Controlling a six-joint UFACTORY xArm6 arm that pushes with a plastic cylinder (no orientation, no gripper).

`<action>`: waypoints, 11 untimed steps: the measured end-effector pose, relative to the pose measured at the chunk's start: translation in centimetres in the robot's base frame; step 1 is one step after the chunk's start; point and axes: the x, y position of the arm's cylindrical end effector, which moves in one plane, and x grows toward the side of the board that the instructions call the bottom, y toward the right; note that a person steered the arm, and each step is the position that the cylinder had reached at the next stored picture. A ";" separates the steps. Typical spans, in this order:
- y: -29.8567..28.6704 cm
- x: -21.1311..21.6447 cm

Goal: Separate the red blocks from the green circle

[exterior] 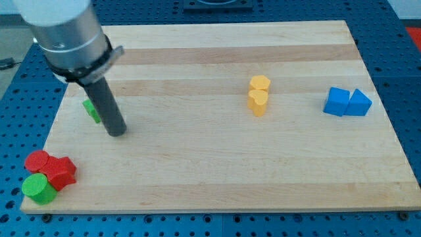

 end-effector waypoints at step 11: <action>-6.7 8.0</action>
